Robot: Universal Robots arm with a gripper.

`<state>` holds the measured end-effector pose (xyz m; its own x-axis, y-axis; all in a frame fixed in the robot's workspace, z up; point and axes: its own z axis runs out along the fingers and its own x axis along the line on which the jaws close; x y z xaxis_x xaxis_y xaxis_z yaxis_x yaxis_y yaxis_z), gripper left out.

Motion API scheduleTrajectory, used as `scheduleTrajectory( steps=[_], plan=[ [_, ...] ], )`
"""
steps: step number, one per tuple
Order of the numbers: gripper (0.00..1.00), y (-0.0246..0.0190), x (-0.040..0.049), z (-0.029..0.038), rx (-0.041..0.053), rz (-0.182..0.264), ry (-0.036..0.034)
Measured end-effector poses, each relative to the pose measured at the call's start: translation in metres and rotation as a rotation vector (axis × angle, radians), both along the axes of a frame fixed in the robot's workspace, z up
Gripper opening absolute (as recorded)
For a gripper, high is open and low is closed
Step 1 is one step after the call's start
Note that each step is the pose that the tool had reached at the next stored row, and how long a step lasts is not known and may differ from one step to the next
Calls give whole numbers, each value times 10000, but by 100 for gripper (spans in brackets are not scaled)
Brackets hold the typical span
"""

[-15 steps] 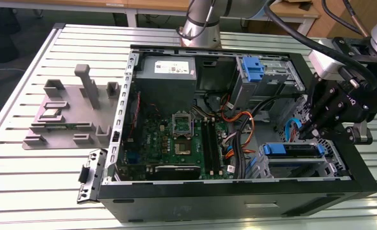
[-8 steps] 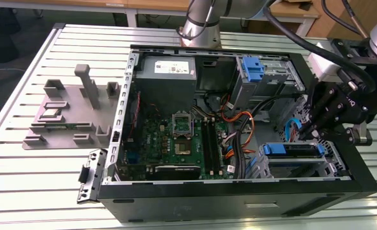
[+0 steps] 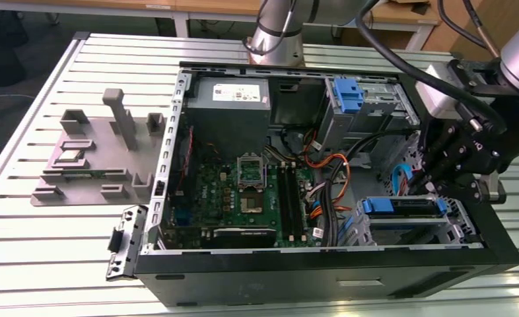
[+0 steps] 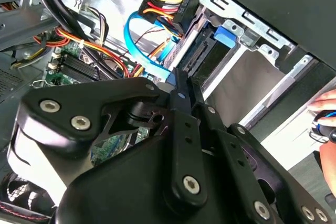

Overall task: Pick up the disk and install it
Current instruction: 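Insert the first disk wire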

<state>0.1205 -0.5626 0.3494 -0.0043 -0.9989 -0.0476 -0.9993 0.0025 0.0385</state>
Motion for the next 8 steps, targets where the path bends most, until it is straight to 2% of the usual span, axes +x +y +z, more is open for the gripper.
scheduleTrajectory(
  steps=[6, 8],
  plan=[
    [16, -12, -2, -16, 29, 21, -22],
    [16, -14, -10, -27, 105, 20, -91]
  ],
)
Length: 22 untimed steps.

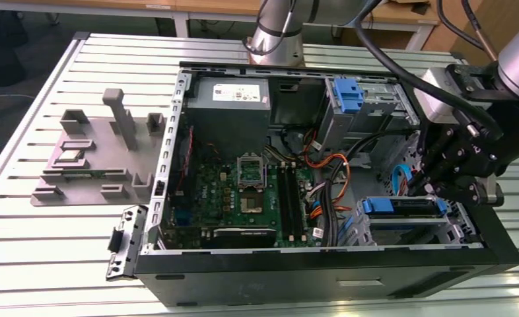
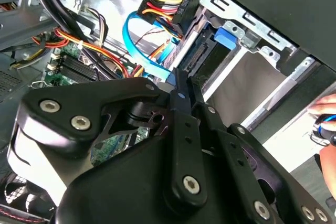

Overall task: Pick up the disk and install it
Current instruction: 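Insert the first disk wire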

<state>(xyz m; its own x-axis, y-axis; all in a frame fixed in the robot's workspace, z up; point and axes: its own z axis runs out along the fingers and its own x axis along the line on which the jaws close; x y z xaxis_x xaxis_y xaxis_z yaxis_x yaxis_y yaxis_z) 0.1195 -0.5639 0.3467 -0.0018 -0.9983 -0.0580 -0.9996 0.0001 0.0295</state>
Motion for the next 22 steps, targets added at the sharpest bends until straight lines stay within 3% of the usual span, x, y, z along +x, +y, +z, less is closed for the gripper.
scheduleTrajectory(
  steps=[3, 9, 22],
  plan=[
    [16, -14, -13, -16, 21, 1, -76],
    [16, -49, -31, -59, 29, 2, -83],
    [16, -50, -32, -113, 36, 1, -83]
  ],
)
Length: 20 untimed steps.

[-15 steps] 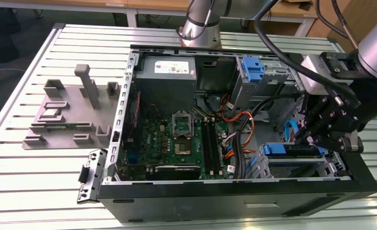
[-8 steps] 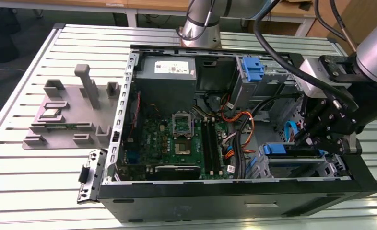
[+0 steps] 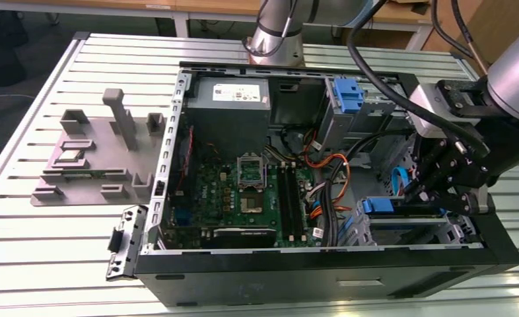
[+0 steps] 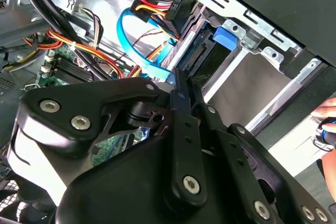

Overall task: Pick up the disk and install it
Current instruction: 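Insert the first disk wire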

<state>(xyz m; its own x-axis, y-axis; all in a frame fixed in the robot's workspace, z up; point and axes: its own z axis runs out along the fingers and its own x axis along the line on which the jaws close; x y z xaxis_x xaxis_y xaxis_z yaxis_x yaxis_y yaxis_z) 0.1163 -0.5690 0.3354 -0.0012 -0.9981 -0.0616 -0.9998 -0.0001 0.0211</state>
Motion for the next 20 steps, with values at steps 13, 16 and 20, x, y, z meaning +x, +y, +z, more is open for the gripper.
scheduleTrajectory(
  steps=[13, 16, 20],
  plan=[
    [16, 0, 0, -55, -1, 0, 0],
    [17, 0, 0, -60, 10, 0, 0],
    [24, 0, 0, -31, 3, -1, 0]
  ],
)
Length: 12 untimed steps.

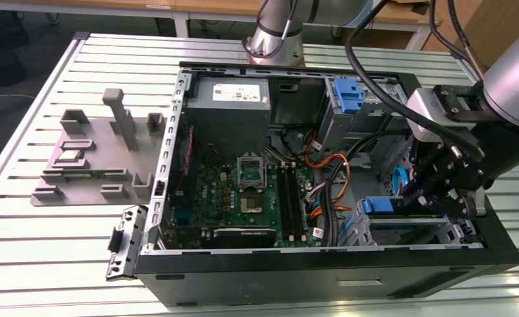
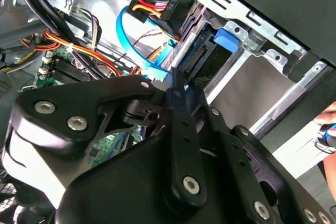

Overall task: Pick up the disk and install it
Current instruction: 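Insert the first disk wire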

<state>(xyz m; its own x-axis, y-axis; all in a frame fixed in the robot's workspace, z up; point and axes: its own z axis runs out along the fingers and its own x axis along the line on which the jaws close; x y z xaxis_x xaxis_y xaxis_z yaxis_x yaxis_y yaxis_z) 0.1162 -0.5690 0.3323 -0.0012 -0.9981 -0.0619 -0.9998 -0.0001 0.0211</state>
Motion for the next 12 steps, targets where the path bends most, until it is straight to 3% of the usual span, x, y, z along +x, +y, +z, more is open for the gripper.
scheduleTrajectory(
  steps=[7, 12],
  plan=[
    [24, 0, 0, 196, -2, 0, 0],
    [24, 0, 0, 223, 1, 0, 0]
  ],
)
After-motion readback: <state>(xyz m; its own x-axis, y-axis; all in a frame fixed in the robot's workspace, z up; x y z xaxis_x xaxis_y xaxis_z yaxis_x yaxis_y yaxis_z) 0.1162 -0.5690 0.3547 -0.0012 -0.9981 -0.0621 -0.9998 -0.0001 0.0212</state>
